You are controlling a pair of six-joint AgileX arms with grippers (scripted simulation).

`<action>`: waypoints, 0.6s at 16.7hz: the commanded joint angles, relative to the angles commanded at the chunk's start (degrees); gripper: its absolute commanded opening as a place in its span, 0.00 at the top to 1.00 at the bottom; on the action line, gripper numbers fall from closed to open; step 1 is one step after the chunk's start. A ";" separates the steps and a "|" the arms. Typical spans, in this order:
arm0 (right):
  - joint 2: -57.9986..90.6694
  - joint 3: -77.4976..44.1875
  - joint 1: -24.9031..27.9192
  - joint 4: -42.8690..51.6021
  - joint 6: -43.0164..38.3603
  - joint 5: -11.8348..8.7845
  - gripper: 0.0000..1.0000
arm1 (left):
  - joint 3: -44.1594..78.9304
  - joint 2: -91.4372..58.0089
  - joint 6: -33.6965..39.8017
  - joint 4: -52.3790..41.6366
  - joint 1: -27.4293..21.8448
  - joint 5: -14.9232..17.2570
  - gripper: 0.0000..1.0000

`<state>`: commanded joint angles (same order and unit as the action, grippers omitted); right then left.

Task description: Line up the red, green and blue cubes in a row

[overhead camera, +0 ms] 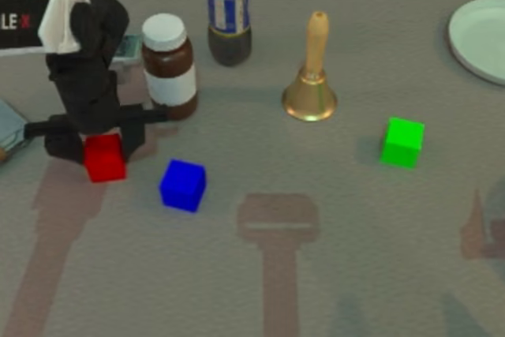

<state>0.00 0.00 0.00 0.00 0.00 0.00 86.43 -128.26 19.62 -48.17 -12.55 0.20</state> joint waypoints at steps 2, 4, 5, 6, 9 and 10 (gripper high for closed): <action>0.00 0.00 0.00 0.00 0.00 0.00 0.00 | 0.00 0.00 0.00 0.00 0.00 0.00 1.00; 0.00 0.00 0.00 0.00 0.00 0.00 0.00 | 0.00 0.00 0.00 0.00 0.00 0.00 1.00; 0.00 0.00 0.00 0.00 0.00 0.00 0.00 | 0.00 0.00 0.00 0.00 0.00 0.00 1.00; 0.00 0.00 0.00 0.00 0.00 0.00 0.00 | 0.00 0.00 0.00 0.00 0.00 0.00 1.00; 0.00 0.00 0.00 0.00 0.00 0.00 0.00 | 0.00 0.00 0.00 0.00 0.00 0.00 1.00; 0.00 0.00 0.00 0.00 0.00 0.00 0.00 | 0.46 1.79 -0.36 -0.77 0.14 -0.53 1.00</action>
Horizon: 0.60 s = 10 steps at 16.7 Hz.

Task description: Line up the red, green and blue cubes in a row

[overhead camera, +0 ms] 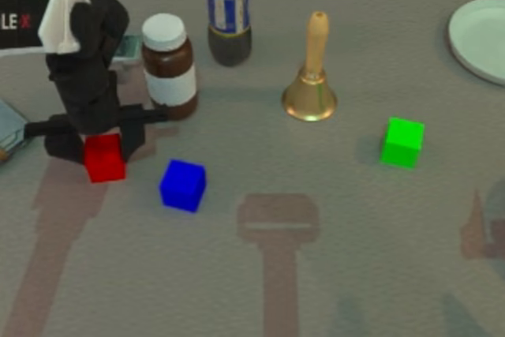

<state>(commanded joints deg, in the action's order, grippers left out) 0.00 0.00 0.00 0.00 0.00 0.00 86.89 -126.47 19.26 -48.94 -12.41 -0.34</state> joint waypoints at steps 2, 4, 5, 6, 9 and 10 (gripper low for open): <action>0.00 0.00 0.00 0.00 0.00 0.00 0.00 | 0.77 0.29 0.00 -0.99 0.05 -0.04 1.00; 0.00 0.00 0.00 0.00 0.00 0.00 0.00 | 2.81 1.35 0.09 -4.16 0.32 -0.12 1.00; 0.00 0.00 0.00 0.00 0.00 0.00 0.00 | 4.02 2.08 0.14 -6.29 0.51 -0.15 1.00; 0.00 0.00 0.00 0.00 0.00 0.00 0.00 | 5.27 2.81 0.17 -8.53 0.67 -0.14 1.00; 0.00 0.00 0.00 0.00 0.00 0.00 0.00 | 8.17 4.84 0.15 -13.21 1.03 -0.06 1.00; 0.00 0.00 0.00 0.00 0.00 0.00 0.00 | 8.49 5.13 0.14 -13.63 1.07 -0.05 1.00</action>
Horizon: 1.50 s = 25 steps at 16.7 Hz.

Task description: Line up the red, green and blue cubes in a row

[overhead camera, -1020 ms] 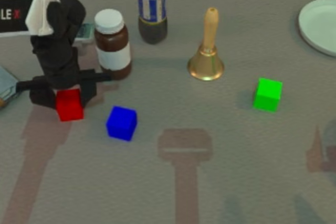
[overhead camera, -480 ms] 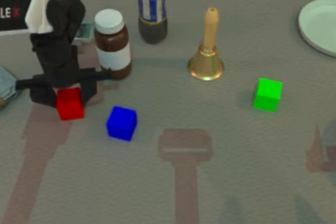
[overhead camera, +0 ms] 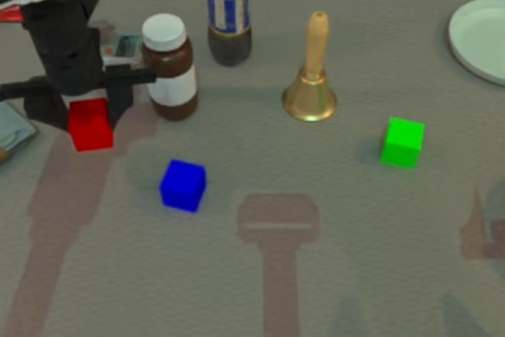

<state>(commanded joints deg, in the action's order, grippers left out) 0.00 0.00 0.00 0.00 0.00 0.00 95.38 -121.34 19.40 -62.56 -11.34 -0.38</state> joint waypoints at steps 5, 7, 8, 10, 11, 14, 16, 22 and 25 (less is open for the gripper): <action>0.00 0.00 0.00 0.00 0.00 0.00 0.00 | -0.39 0.12 0.51 0.09 -1.23 -0.05 1.00; 0.00 0.00 0.00 0.00 0.00 0.00 0.00 | -1.34 1.19 2.55 0.00 -4.31 -0.12 1.00; 0.00 0.00 0.00 0.00 0.00 0.00 0.00 | -2.02 1.94 3.99 -0.06 -6.38 -0.15 1.00; 0.00 0.00 0.00 0.00 0.00 0.00 0.00 | -3.69 3.70 7.33 -0.21 -11.36 -0.18 1.00; 0.00 0.00 0.00 0.00 0.00 0.00 0.00 | -4.56 4.60 9.09 -0.31 -14.13 -0.18 1.00; 0.00 0.00 0.00 0.00 0.00 0.00 0.00 | -6.85 7.11 13.75 -0.50 -21.41 -0.11 1.00; 0.00 0.00 0.00 0.00 0.00 0.00 0.00 | -7.67 8.18 15.49 -0.47 -23.82 -0.11 1.00; 0.00 0.00 0.00 0.00 0.00 0.00 0.00 | -8.34 7.80 15.55 0.54 -23.94 -0.12 1.00; 0.00 0.00 0.00 0.00 0.00 0.00 0.00 | -11.97 6.25 15.65 5.77 -23.96 -0.20 1.00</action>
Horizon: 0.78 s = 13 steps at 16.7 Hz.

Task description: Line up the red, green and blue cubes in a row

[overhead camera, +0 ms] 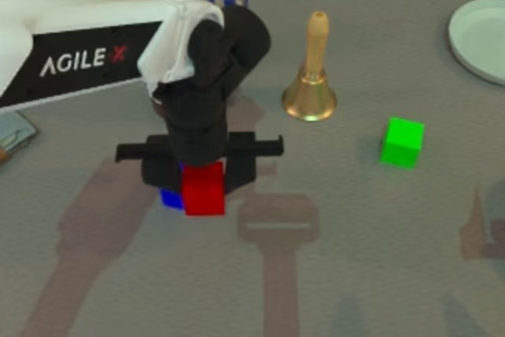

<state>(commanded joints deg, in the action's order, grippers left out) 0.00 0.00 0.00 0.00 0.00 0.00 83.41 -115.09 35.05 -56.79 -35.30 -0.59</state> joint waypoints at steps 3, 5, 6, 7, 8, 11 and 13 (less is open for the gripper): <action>0.00 0.00 0.00 0.00 0.00 0.00 0.00 | -4.17 -1.84 0.06 6.32 -0.13 0.09 1.00; 0.00 0.00 0.00 0.00 0.00 0.00 0.00 | -5.61 -2.55 0.08 8.25 -0.23 0.12 1.00; 0.00 0.00 0.00 0.00 0.00 0.00 0.00 | -5.69 -2.60 0.09 8.35 -0.24 0.12 1.00; 0.00 0.00 0.00 0.00 0.00 0.00 0.00 | -5.69 -2.60 0.09 8.35 -0.24 0.12 1.00; 0.00 0.00 0.00 0.00 0.00 0.00 0.00 | -5.69 -2.60 0.09 8.35 -0.24 0.12 1.00; 0.00 0.00 0.00 0.00 0.00 0.00 0.00 | -5.69 -2.60 0.09 8.35 -0.24 0.12 0.85; 0.00 0.00 0.00 0.00 0.00 0.00 0.00 | -5.69 -2.60 0.09 8.35 -0.24 0.12 0.70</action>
<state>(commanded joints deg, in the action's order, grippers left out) 0.00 0.00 0.00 0.00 0.00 0.00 77.72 -117.70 35.14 -48.45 -35.54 -0.47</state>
